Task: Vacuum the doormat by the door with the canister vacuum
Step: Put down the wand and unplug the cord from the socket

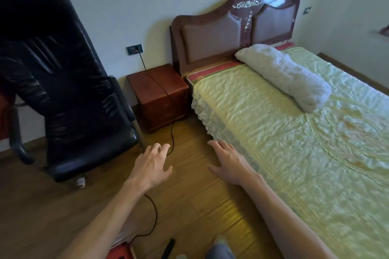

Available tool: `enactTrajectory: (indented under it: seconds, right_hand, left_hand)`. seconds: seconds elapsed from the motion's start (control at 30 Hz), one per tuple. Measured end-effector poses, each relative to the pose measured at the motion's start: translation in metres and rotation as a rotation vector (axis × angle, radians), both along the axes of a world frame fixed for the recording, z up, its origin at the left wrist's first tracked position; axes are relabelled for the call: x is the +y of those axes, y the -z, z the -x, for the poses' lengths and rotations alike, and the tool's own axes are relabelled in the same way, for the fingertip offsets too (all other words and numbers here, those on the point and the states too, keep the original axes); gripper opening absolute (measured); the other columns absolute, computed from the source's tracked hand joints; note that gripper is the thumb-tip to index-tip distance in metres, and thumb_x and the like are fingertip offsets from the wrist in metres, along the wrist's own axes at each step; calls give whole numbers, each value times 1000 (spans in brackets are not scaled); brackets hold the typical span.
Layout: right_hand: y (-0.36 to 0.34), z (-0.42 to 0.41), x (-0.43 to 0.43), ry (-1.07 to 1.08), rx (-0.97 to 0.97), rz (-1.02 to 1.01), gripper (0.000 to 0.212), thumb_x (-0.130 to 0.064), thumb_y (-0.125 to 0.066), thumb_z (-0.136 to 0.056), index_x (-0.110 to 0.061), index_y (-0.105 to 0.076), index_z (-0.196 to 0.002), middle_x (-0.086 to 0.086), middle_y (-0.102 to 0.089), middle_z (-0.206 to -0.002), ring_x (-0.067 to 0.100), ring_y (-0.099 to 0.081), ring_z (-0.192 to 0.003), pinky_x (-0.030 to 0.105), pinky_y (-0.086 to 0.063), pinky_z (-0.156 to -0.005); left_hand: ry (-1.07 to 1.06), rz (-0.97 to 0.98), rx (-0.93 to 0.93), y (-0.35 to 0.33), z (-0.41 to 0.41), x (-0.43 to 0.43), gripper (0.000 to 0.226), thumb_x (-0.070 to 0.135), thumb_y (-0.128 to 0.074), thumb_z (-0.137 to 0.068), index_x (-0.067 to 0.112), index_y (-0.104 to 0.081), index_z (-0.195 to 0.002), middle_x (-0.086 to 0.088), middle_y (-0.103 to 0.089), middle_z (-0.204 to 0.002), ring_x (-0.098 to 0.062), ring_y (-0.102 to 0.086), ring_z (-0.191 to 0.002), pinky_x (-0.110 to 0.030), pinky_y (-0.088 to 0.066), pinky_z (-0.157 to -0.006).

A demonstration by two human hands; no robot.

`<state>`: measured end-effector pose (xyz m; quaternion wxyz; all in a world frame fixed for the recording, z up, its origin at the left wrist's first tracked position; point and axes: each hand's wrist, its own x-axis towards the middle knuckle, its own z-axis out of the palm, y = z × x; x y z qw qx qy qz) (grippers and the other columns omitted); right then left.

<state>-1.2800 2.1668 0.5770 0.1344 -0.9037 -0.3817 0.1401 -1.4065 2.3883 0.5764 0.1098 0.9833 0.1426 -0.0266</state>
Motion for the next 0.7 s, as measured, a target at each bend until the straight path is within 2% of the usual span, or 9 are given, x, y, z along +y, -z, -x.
enactTrajectory:
  seconds: [0.2,0.47,0.7]
  right_hand:
    - [9,-74,31,-66,3,-29,73,-43,-66,-89,-25,-25,-147,2,-42,-134,27,-42,-125,44,-53,-90]
    - [12,-188,49,-150,22,-44,73,-45,-65,-90,-27,-26,-148,0,-42,-136,22,-44,-126,39,-51,-97]
    - [8,-263,71,-196,38,-55,72,-44,-66,-88,-29,-26,-147,0,-43,-138,22,-44,-128,40,-49,-100]
  left_hand:
    - [-37,10,22,7,-68,13,70,47,-61,-90,23,-30,-148,-1,-45,-139,-17,-48,-122,-32,-50,-93]
    - [-132,-13,18,5,-170,15,66,45,-61,-90,22,-33,-145,-1,-47,-137,-18,-49,-121,-32,-51,-91]
    - [-210,-9,64,5,-214,32,69,47,-60,-90,21,-30,-147,-2,-45,-138,-20,-49,-121,-33,-52,-89]
